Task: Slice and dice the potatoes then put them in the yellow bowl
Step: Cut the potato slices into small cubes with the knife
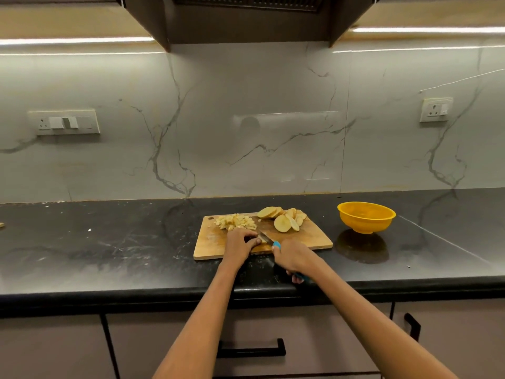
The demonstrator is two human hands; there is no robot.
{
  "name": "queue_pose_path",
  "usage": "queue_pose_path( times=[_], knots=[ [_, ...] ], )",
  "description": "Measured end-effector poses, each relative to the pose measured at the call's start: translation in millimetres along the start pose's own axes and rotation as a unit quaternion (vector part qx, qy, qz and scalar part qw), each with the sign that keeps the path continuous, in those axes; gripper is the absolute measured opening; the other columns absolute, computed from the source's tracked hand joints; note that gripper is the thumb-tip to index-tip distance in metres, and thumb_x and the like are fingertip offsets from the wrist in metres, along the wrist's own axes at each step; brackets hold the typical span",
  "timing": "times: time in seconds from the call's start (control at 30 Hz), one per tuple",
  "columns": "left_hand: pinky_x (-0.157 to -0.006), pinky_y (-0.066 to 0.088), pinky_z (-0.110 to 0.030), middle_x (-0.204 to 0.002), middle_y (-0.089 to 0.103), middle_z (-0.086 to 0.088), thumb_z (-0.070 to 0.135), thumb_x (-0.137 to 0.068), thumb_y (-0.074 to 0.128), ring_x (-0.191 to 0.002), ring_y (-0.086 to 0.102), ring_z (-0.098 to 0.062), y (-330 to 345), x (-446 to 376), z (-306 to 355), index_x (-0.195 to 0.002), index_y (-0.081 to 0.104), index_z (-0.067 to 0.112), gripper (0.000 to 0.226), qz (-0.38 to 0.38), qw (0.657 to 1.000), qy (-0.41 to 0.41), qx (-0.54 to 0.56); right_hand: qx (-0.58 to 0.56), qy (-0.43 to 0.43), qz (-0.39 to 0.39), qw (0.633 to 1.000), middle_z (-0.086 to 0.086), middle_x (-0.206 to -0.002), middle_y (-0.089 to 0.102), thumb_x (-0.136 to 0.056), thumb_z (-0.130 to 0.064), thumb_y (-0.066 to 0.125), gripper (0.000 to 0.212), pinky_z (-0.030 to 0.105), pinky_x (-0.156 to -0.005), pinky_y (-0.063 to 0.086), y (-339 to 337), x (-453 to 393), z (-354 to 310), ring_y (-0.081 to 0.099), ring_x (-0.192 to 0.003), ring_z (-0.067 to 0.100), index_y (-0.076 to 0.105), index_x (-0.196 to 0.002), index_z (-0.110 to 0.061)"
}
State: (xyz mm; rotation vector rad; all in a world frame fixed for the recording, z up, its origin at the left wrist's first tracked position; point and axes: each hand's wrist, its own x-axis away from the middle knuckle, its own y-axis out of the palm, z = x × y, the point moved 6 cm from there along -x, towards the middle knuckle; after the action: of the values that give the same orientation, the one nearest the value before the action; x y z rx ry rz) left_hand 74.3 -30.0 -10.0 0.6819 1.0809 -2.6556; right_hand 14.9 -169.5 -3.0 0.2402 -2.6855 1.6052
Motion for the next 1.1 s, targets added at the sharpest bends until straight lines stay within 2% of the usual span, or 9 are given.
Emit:
queue_pose_path(
  times=[0.1,0.27,0.4,0.57,0.67,0.73,0.83,0.97,1.1],
  knots=[
    [-0.086,0.034,-0.014,-0.107,0.070,-0.009,0.015,-0.082,0.070,-0.103,0.062,-0.016,0,-1,-1,-0.104,0.071,0.005,0.024,-0.004,1.000,0.002,-0.002,0.005,0.035,-0.034,0.999,0.010,-0.070,0.060,-0.102,-0.029,0.033,0.037,0.024,-0.046,0.042,2,-6,-4,0.055,-0.051,0.018,0.052,-0.086,-0.002],
    [-0.085,0.035,-0.014,-0.104,0.071,-0.009,0.015,-0.080,0.071,-0.099,0.063,-0.015,0,-1,0,-0.101,0.072,0.005,0.023,-0.002,1.000,-0.004,-0.001,-0.015,0.067,-0.083,0.994,0.013,-0.076,0.054,-0.102,-0.030,0.035,0.031,0.027,-0.046,0.044,1,2,-8,0.052,-0.054,0.019,0.044,-0.109,0.000],
    [-0.086,0.035,-0.014,-0.102,0.071,-0.009,0.016,-0.080,0.071,-0.098,0.063,-0.015,-2,2,3,-0.100,0.072,0.005,0.022,0.004,1.000,-0.015,0.006,0.007,0.092,-0.084,0.992,0.013,-0.077,0.056,-0.101,-0.036,0.037,0.033,0.030,-0.051,0.048,3,22,8,0.054,-0.057,0.021,0.042,-0.106,-0.003],
    [-0.087,0.033,-0.013,-0.106,0.070,-0.009,0.008,-0.082,0.068,-0.104,0.061,-0.017,-5,7,3,-0.103,0.071,0.003,0.022,0.025,0.999,-0.034,0.017,0.048,0.053,-0.072,0.995,0.013,-0.077,0.058,-0.101,-0.034,0.035,0.033,0.029,-0.049,0.047,-8,43,22,0.056,-0.057,0.022,0.046,-0.103,-0.003],
    [-0.084,0.035,-0.012,-0.102,0.070,-0.007,0.003,-0.081,0.068,-0.099,0.061,-0.014,-9,7,-2,-0.097,0.072,0.004,0.017,0.050,0.997,-0.047,0.031,0.071,-0.013,0.007,0.997,0.013,-0.082,0.059,-0.101,-0.032,0.033,0.035,0.030,-0.059,0.045,-19,31,15,0.060,-0.073,0.024,0.054,-0.090,-0.006],
    [-0.083,0.037,-0.013,-0.097,0.071,-0.006,0.005,-0.080,0.069,-0.094,0.062,-0.012,-9,7,-1,-0.093,0.072,0.007,0.014,0.049,0.998,-0.040,0.027,0.047,-0.030,0.036,0.998,0.007,-0.077,0.058,-0.100,-0.034,0.034,0.037,0.026,-0.057,0.040,-19,19,10,0.058,-0.070,0.019,0.056,-0.084,-0.009],
    [-0.080,0.038,-0.010,-0.094,0.071,-0.006,0.005,-0.080,0.069,-0.084,0.058,-0.004,-7,6,0,-0.091,0.073,0.007,0.012,0.043,0.998,-0.033,0.027,0.034,-0.024,0.029,0.999,0.004,-0.069,0.058,-0.100,-0.035,0.036,0.038,0.022,-0.048,0.035,-6,7,4,0.055,-0.059,0.013,0.059,-0.091,-0.005],
    [-0.080,0.038,-0.011,-0.092,0.072,-0.006,0.005,-0.080,0.069,-0.081,0.057,-0.003,-6,2,-5,-0.089,0.074,0.006,0.011,0.045,0.998,-0.031,0.028,0.020,-0.016,0.016,1.000,0.006,-0.073,0.060,-0.101,-0.036,0.037,0.041,0.021,-0.049,0.038,3,0,4,0.059,-0.064,0.016,0.061,-0.095,-0.003],
    [-0.080,0.037,-0.010,-0.093,0.073,-0.006,0.005,-0.080,0.069,-0.082,0.058,-0.003,-5,-1,-7,-0.090,0.074,0.006,0.011,0.043,0.998,-0.029,0.025,0.024,0.005,-0.014,1.000,0.007,-0.075,0.061,-0.101,-0.036,0.036,0.041,0.022,-0.049,0.038,5,-3,3,0.057,-0.060,0.015,0.059,-0.096,-0.002]
  ],
)
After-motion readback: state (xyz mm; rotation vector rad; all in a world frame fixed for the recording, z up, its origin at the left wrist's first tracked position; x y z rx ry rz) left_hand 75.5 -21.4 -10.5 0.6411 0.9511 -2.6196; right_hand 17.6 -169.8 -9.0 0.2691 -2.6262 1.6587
